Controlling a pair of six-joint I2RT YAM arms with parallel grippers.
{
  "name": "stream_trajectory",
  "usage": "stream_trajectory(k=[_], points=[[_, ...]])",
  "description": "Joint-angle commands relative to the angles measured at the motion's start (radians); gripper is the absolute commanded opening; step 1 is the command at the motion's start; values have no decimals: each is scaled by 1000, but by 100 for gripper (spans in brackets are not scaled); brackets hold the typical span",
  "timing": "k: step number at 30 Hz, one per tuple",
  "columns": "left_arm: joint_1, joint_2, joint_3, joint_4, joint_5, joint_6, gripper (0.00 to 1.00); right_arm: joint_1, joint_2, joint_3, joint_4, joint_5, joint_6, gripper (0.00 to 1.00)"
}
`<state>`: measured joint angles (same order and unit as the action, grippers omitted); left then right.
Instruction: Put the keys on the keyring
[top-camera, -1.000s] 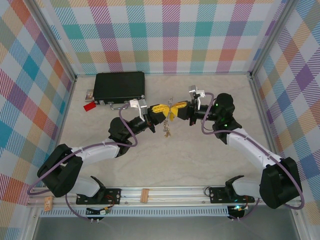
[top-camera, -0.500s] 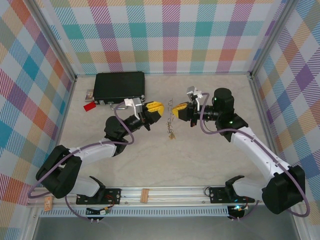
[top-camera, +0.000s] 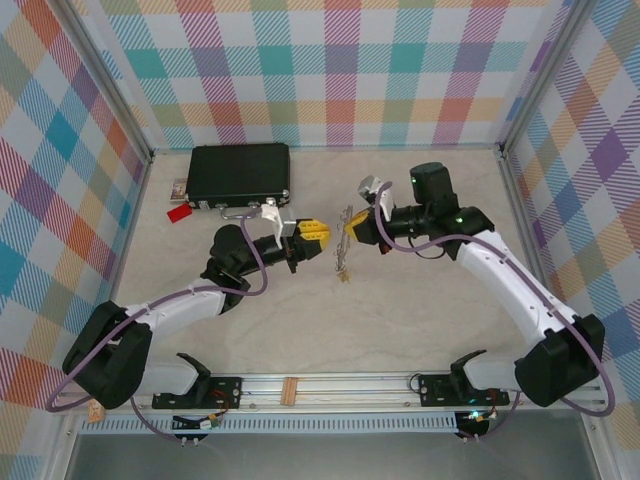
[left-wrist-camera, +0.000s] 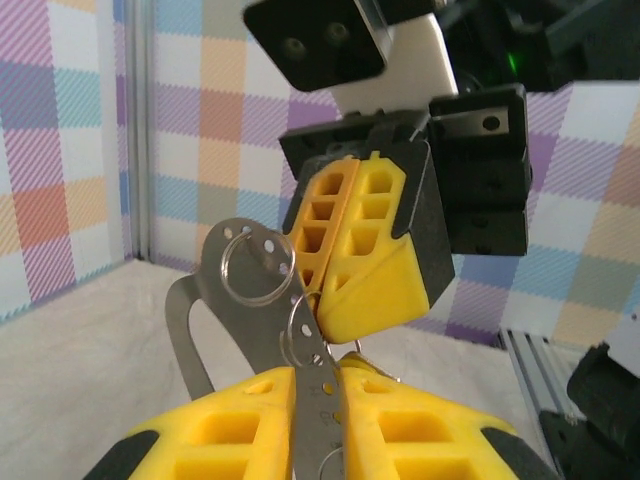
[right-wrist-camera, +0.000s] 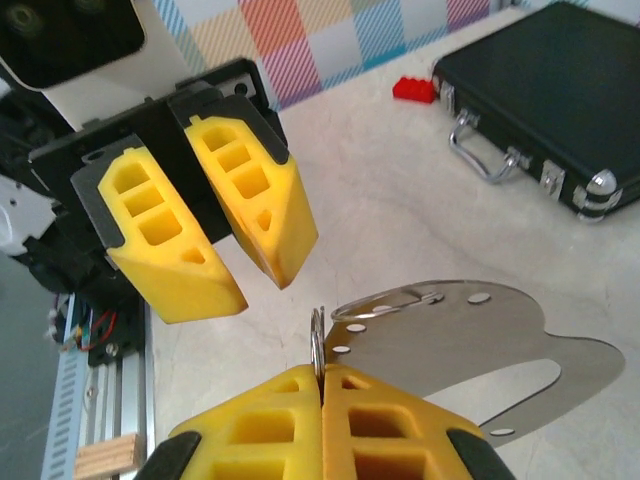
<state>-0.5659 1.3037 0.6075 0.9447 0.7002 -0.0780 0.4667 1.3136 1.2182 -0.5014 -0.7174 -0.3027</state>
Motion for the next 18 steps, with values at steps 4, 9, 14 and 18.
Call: stream_trajectory(k=[4, 9, 14, 18], points=[[9, -19, 35, -168, 62, 134, 19, 46, 54, 79, -160, 36, -138, 0], [9, -11, 38, -189, 73, 153, 19, 65, 76, 91, -173, 51, -157, 0], [8, 0, 44, -207, 97, 163, 19, 79, 90, 93, -181, 59, -170, 0], [9, 14, 55, -215, 117, 163, 19, 87, 94, 94, -177, 51, -171, 0]])
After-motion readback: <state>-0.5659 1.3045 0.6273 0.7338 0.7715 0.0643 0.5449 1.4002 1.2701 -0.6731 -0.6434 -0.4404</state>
